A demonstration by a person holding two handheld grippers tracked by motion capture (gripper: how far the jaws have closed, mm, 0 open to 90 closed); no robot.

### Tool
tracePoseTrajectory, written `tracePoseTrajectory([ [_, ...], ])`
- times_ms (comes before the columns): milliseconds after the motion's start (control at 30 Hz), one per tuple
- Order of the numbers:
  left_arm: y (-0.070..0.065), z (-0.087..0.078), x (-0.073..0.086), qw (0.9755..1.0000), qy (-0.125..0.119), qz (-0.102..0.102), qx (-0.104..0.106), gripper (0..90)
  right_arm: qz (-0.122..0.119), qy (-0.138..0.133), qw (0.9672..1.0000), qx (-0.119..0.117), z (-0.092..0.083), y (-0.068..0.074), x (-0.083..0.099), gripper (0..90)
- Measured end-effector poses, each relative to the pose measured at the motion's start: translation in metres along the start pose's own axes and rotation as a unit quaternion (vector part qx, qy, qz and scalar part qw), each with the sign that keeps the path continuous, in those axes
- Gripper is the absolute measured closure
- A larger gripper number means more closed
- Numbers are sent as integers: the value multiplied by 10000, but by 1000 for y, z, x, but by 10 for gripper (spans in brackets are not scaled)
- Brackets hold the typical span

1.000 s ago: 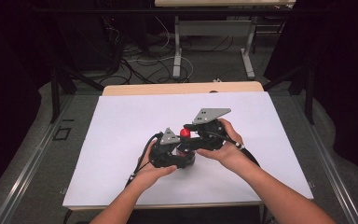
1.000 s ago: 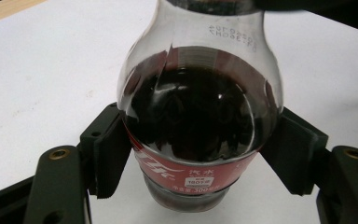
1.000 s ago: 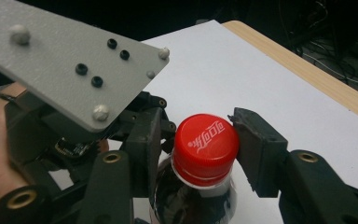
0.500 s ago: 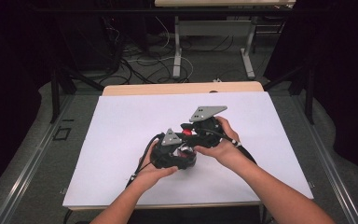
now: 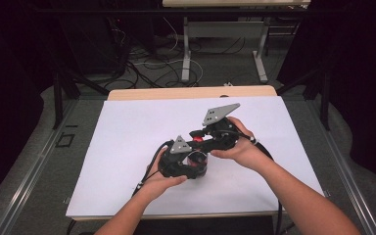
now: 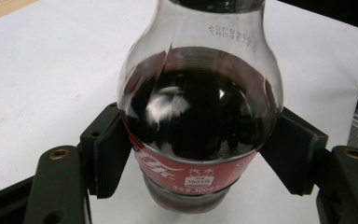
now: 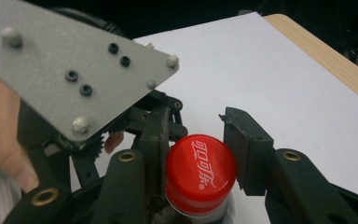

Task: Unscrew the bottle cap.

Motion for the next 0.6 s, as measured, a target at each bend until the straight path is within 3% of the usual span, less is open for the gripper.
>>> tracePoseTrajectory([
  [100, -2, 0, -1, 10000, -64, 29, 44, 303, -187, 89, 9996, -178, -3, 0, 0, 614],
  [233, -2, -1, -1, 9999, -60, 75, 73, 302, -249, 153, 9992, -264, -4, 2, 0, 613],
  [367, -1, -1, -2, 10000, -64, 21, 53, 303, -154, 89, 9998, -134, -3, 2, 0, 602],
  [400, -1, -1, -1, 10000, -71, -1, 53, 302, -127, 64, 9998, -144, -3, 3, -1, 555],
  [433, 0, -3, -1, 10000, 1, 6, 98, 303, -88, -100, 9999, 83, -3, 2, -3, 512],
  [567, 4, -3, 0, 10000, -30, -54, -34, 302, 98, -185, 9992, 336, -6, 4, -3, 497],
  [600, 4, -3, 0, 10000, -32, -74, -53, 302, 85, -244, 9981, 551, -8, 6, -2, 494],
])
Point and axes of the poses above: each handheld gripper's, and its own axes: z roughly forward along the jaws, x roughly out of its underside, y roughly to its left, the point moved 7 cm from there along z, roughly forward along the jaws, and after that the axes turned 10 degrees about z, right-handed, at the moved point
